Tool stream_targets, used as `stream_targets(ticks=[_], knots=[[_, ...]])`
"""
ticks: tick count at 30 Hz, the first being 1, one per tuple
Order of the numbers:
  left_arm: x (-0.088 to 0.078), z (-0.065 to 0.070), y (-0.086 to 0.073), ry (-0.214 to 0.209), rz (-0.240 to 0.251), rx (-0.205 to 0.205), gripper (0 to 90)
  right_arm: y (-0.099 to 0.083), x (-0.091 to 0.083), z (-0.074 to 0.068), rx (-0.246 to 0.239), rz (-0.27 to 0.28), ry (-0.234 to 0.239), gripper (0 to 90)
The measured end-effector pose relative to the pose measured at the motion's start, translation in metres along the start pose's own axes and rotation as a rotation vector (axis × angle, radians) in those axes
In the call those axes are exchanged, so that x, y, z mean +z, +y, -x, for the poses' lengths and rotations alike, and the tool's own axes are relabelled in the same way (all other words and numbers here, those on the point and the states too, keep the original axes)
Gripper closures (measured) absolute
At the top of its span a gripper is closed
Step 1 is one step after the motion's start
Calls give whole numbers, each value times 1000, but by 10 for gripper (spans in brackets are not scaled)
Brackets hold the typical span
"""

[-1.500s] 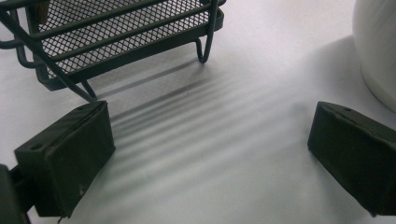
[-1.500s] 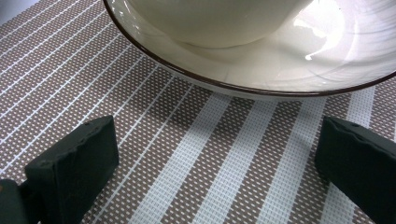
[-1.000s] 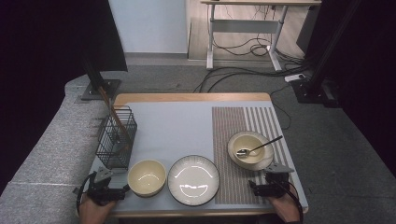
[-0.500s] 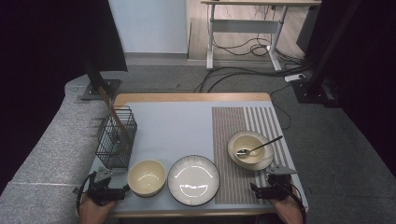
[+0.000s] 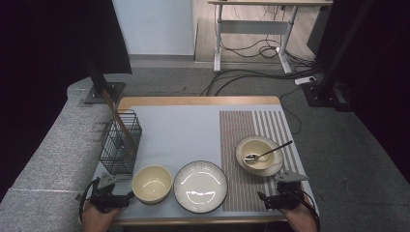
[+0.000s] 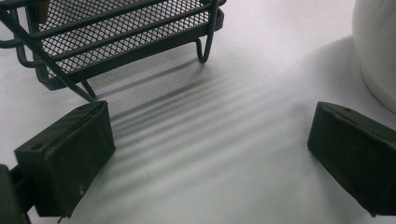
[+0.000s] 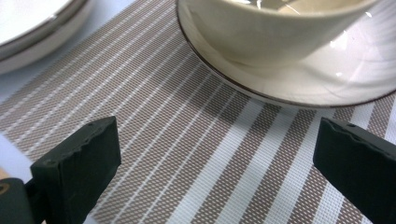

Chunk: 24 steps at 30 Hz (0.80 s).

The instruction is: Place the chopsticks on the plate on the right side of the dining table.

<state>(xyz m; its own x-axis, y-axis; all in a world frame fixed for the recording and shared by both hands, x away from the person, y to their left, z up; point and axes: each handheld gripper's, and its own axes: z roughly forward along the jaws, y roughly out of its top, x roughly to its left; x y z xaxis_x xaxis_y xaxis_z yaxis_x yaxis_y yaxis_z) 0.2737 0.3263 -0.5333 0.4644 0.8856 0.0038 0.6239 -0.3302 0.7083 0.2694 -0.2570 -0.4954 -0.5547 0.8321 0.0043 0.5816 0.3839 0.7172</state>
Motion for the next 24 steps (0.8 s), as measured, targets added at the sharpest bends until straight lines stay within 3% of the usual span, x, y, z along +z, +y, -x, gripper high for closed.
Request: stream_targets(ticks=[12, 18, 24], knots=[[0, 0, 0, 0, 0, 0, 2, 31, -16, -14, -64, 15, 75, 23], [0, 0, 0, 1, 1, -1, 3, 50, -16, -19, -103, 22, 127, 23], [0, 0, 0, 0, 1, 0, 2, 67, -12, -22, -138, 17, 134, 23]])
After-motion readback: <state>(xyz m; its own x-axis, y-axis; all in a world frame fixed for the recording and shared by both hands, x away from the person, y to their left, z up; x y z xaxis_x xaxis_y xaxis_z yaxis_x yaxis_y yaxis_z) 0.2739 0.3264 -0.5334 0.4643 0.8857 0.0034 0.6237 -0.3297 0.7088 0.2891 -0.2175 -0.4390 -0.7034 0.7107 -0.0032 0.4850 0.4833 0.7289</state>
